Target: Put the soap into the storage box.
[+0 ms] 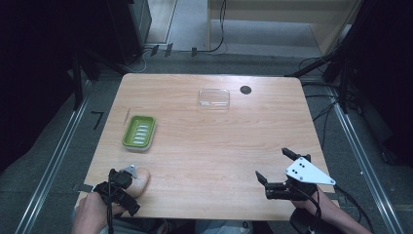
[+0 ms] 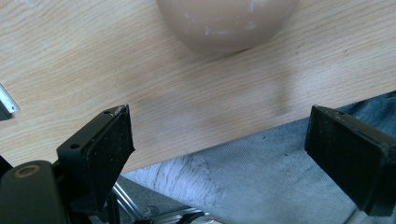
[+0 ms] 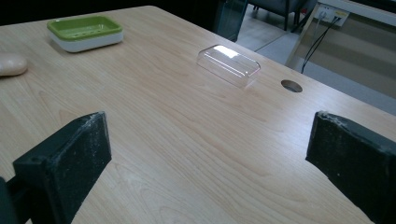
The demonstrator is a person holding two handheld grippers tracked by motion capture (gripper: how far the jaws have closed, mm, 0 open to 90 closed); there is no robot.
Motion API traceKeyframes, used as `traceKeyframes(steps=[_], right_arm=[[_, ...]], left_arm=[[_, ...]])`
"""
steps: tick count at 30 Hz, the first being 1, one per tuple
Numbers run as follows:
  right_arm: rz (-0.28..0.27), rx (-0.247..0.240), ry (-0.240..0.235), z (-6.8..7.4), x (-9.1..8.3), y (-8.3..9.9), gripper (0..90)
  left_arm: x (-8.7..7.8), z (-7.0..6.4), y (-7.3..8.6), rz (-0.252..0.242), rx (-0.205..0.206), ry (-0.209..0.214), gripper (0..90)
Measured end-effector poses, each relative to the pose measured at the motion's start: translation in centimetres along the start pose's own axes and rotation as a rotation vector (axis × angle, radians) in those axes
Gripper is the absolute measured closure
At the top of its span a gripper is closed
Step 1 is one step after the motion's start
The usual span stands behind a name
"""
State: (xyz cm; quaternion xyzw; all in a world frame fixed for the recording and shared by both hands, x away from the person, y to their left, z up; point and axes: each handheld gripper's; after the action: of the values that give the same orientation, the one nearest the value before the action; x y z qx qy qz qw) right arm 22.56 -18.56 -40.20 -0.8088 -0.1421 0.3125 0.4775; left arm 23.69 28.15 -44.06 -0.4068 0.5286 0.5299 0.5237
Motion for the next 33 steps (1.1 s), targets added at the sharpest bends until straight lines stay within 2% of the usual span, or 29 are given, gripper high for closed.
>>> traceKeyframes(steps=[4,11,33], right_arm=[[0.001,0.001,0.002,0.0,-0.1,0.0,0.0],[0.001,-0.012,-0.002,0.1,0.1,-0.1,0.0],[0.006,-0.015,-0.006,0.1,0.1,-0.1,0.0]], left_arm=[[-0.1,-0.1,0.0,-0.004,-0.002,0.003,8.1],[-0.3,-0.2,0.1,-0.016,0.001,0.032,7.3],[-1.2,-0.9,-0.5,-0.056,0.011,0.048,1.1]])
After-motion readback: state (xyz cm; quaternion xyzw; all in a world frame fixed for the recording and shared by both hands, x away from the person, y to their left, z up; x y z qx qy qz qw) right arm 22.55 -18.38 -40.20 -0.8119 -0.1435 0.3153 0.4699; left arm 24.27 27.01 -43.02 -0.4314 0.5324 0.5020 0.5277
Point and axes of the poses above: each handheld gripper's, and its own axes: x roughly forward along the jaws, y roughly out of its underside, z roughly to its left, and after that the axes turned 15 degrees about -x, right-handed
